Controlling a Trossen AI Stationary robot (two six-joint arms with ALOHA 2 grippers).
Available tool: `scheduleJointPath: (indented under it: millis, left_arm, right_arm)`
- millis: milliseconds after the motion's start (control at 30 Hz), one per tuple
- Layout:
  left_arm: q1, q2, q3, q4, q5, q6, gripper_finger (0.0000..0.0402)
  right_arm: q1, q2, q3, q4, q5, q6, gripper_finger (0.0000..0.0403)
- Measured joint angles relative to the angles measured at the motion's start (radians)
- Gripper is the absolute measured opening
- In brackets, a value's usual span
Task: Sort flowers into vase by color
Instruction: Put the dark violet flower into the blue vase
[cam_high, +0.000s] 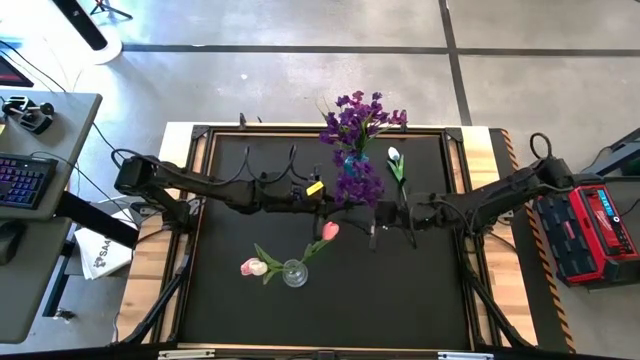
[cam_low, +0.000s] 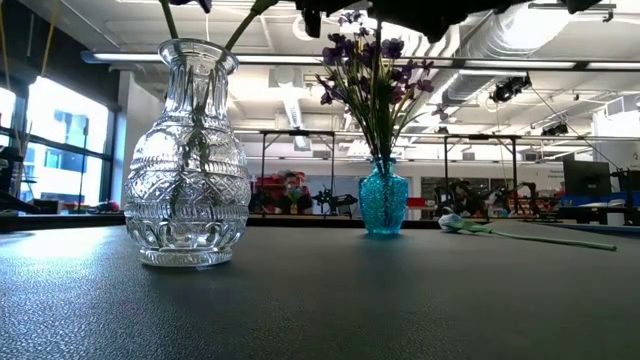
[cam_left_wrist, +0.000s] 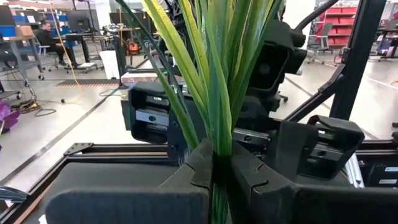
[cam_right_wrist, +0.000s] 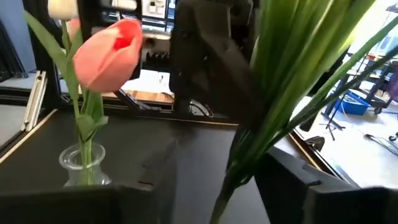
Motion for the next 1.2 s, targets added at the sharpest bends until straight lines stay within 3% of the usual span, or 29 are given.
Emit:
scheduleJointPath:
  millis: [200, 367, 533, 733, 967, 1100, 1200]
  left_arm:
    - [-0.001, 0.0, 0.0, -0.008, 0.003, -0.017, 0.0011]
    - [0.0, -0.012, 0.002, -0.071, 0.021, -0.028, 0.0038]
    - [0.001, -0.074, 0.002, -0.253, -0.042, 0.008, 0.0082]
    - [0.002, -0.227, 0.002, -0.547, -0.298, -0.02, 0.0109]
    - [-0.047, -0.383, 0.001, -0.904, -0.489, -0.212, 0.011]
    - [-0.12, -0.423, 0.001, -1.118, -0.55, -0.386, 0.011]
    - [-0.194, -0.423, -0.003, -1.244, -0.625, -0.538, 0.011]
  right_arm:
    - [0.0, 0.0, 0.016, -0.007, 0.007, 0.004, 0.0091]
    - [-0.001, 0.001, 0.011, -0.014, 0.007, 0.052, 0.001]
    - [-0.009, 0.001, -0.019, 0.001, 0.01, 0.093, 0.0013]
    - [-0.041, -0.004, -0.132, 0.156, 0.05, 0.086, 0.0007]
    - [-0.119, -0.036, -0.292, 0.469, 0.149, -0.112, 0.0004]
    - [-0.211, -0.036, -0.328, 0.611, 0.115, -0.204, 0.0002]
    - [-0.293, -0.036, -0.317, 0.625, 0.036, -0.208, 0.0002]
